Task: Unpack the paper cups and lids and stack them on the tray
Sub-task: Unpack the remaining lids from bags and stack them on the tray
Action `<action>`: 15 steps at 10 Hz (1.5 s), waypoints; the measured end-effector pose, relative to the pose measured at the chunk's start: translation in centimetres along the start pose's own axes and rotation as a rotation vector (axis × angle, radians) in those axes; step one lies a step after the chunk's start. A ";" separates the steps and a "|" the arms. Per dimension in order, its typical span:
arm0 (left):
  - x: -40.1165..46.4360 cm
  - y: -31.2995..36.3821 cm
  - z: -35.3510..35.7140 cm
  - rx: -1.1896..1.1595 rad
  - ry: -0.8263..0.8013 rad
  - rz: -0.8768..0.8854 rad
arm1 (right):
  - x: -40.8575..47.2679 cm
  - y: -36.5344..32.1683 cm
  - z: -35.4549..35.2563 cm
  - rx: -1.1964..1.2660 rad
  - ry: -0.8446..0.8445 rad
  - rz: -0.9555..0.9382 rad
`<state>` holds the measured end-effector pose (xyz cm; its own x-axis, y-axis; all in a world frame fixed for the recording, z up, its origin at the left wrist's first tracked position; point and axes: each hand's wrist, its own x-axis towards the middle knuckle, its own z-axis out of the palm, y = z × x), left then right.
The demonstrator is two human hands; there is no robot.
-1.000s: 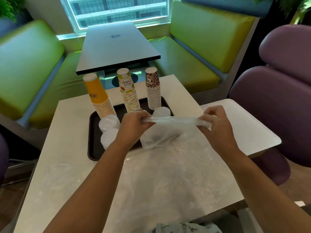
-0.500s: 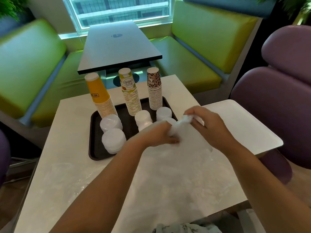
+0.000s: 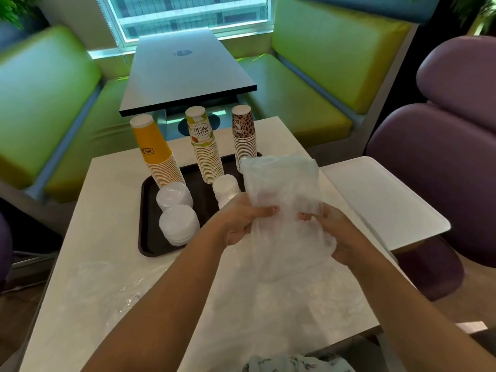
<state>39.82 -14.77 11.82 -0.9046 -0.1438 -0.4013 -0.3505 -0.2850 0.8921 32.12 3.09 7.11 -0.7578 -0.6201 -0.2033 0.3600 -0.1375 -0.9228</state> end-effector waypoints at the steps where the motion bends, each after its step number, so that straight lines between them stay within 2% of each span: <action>1: 0.1 -0.2 -0.9 -0.011 -0.058 -0.019 | -0.1 -0.7 -0.8 0.078 0.005 -0.018; 2: 0.1 -0.3 -1.3 -0.104 -0.107 0.005 | -0.4 -1.2 -1.0 0.269 0.015 -0.011; 3: -0.1 -0.1 -1.4 -0.071 -0.148 0.023 | -1.1 -2.1 -0.2 0.367 -0.080 0.037; 4: -0.5 0.4 -1.4 0.018 -0.190 0.021 | -2.4 -3.3 -0.3 0.485 -0.344 -0.243; 5: -0.2 0.6 -1.7 0.105 -0.191 0.014 | -2.5 -2.7 -1.4 0.628 -0.519 -0.218; 6: -0.4 0.7 -1.9 0.381 -0.241 0.079 | -1.9 -3.2 -0.4 0.373 -0.144 0.056; 7: -1.3 1.1 -2.3 0.627 -0.447 0.121 | -1.1 -3.8 -1.6 0.103 0.023 0.104; 8: -2.1 1.8 -2.1 0.725 -0.585 0.081 | -1.1 -4.5 -1.5 -0.311 -0.072 0.026; 9: -1.3 1.6 -0.7 0.637 -0.411 0.081 | -1.2 -5.3 -0.9 -0.480 -0.231 -0.059; 10: -0.2 0.4 1.0 0.667 -0.354 -0.035 | -1.2 -5.9 0.1 -0.535 -0.351 -0.081; 11: 0.5 -0.9 1.5 0.591 -0.352 -0.102 | -1.1 -6.0 0.9 -0.528 -0.291 -0.151; 12: 1.1 -1.4 1.5 0.416 -0.157 -0.065 | -0.7 -5.6 0.6 -0.420 -0.059 -0.203; 13: 1.5 -1.4 1.7 0.217 0.124 -0.039 | -0.6 -4.5 0.0 -0.312 0.161 -0.124; 14: 1.7 -1.5 2.2 -0.021 0.181 -0.037 | -0.8 -2.5 0.1 -0.215 0.104 0.062; 15: 1.5 -1.4 2.8 -0.080 0.114 -0.075 | -0.9 -1.1 0.1 -0.116 0.001 0.168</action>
<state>38.32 -11.96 10.54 -0.8414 -0.2249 -0.4915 -0.3917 -0.3728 0.8412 32.49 3.77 8.31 -0.6931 -0.6260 -0.3575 0.4159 0.0579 -0.9076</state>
